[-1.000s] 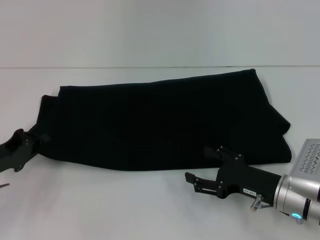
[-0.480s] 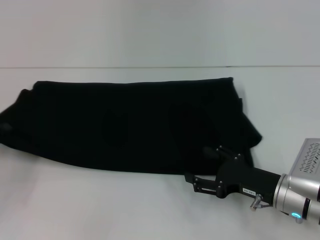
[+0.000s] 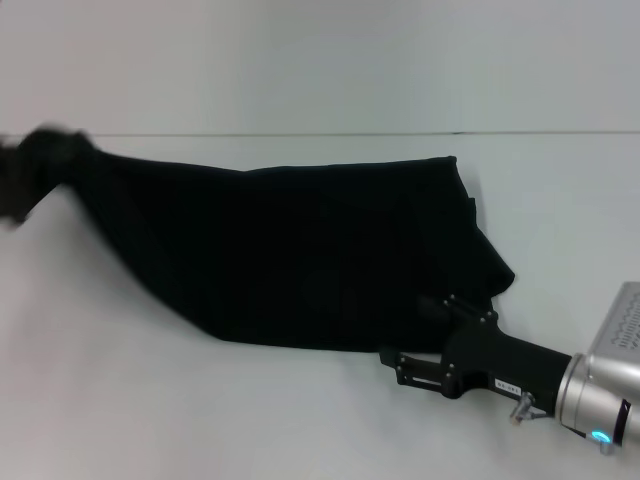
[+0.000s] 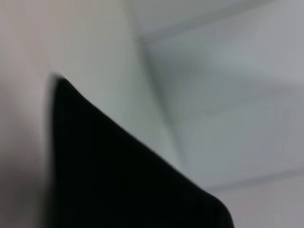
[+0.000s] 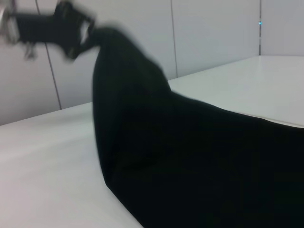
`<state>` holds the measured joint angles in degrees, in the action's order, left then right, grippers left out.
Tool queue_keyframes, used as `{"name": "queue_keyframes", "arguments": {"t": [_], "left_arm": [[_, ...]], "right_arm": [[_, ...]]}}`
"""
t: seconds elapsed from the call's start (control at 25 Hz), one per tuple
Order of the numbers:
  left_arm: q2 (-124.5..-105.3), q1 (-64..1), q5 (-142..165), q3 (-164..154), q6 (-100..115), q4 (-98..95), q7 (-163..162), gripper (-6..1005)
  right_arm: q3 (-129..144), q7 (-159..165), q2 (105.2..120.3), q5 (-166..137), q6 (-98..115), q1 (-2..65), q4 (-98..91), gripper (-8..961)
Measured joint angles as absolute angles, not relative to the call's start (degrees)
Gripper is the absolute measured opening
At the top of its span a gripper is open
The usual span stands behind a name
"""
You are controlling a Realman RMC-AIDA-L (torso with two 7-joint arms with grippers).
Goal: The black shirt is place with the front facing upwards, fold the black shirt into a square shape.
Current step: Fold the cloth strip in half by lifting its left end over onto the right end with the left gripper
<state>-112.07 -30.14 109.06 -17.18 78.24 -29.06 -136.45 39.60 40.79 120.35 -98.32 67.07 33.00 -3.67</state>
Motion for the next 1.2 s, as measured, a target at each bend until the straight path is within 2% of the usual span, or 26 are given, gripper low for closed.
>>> {"name": "queue_keyframes", "arguments": {"t": [0.16,0.28,0.36,0.48,0.72,1.2], "left_arm": [[-114.46,-38.12,107.83,-19.34,81.09,-29.2,-135.95,39],[-117.61,-44.64,107.81,-23.2,80.74,-29.2,-134.72,39],[-120.62,-48.5,107.81,-27.43,79.38,-29.1,-133.7,39],[-123.95,-51.47,107.39,-35.07,75.67,-27.11,-131.67,39],[-124.61,-55.79,102.54,-43.97,63.98,-8.83,-120.03,39],[-124.66,-53.19,97.74,-43.77,60.23,-3.6,-113.33,39]], "right_arm": [[39.24,40.85,120.25,-98.27,67.7,31.18,-3.65,945],[38.41,40.91,120.19,-98.24,69.14,29.19,-3.83,945],[37.46,40.94,120.09,-98.18,70.1,27.6,-4.11,945],[36.21,40.96,119.89,-98.17,71.13,25.55,-4.28,945],[35.69,41.15,119.87,-98.16,72.99,23.31,-4.94,944],[35.8,43.26,119.79,-98.49,73.14,23.96,-6.5,945]]}}
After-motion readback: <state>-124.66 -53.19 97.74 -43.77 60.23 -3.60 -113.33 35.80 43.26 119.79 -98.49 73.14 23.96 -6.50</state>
